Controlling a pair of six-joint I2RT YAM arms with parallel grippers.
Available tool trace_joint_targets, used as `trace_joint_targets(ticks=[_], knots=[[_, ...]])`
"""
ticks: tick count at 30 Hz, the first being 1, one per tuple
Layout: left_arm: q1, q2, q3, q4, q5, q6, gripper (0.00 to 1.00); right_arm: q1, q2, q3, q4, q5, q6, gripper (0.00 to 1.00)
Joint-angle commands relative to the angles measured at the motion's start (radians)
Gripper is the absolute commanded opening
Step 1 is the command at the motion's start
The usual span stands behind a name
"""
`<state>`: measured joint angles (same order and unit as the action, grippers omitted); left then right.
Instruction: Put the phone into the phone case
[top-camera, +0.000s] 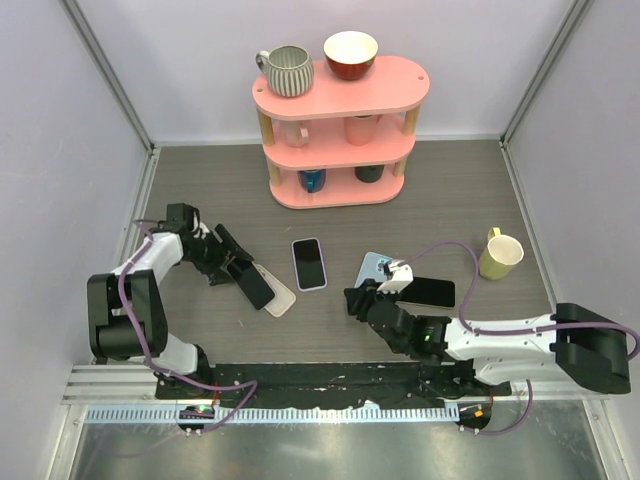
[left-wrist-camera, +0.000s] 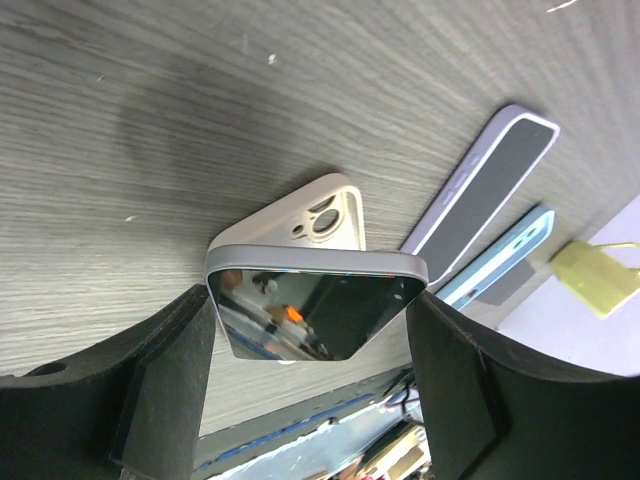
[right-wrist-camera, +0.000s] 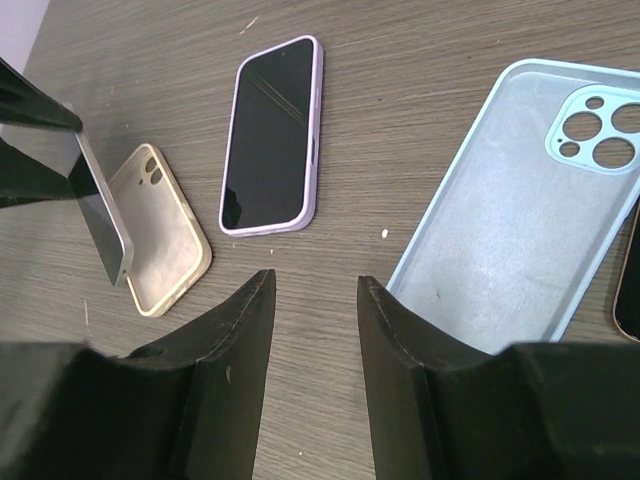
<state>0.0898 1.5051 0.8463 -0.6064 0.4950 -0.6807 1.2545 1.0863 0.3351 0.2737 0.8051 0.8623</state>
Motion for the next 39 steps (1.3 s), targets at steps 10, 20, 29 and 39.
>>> trace_joint_targets(ticks=[10, 20, 29, 39], knots=[[-0.032, -0.097, -0.09, 0.167, 0.01, -0.265, 0.31, 0.0, 0.093, 0.081, 0.05, -0.041, -0.028, 0.45], [-0.041, -0.123, -0.168, 0.26, -0.012, -0.41, 0.38, -0.001, 0.155, 0.123, 0.064, -0.107, -0.066, 0.47], [-0.067, -0.143, -0.194, 0.323, -0.029, -0.511, 0.45, -0.001, 0.162, 0.131, 0.05, -0.109, -0.066, 0.47], [-0.142, -0.125, -0.167, 0.295, -0.073, -0.517, 0.56, -0.001, 0.185, 0.15, 0.048, -0.119, -0.074, 0.47]])
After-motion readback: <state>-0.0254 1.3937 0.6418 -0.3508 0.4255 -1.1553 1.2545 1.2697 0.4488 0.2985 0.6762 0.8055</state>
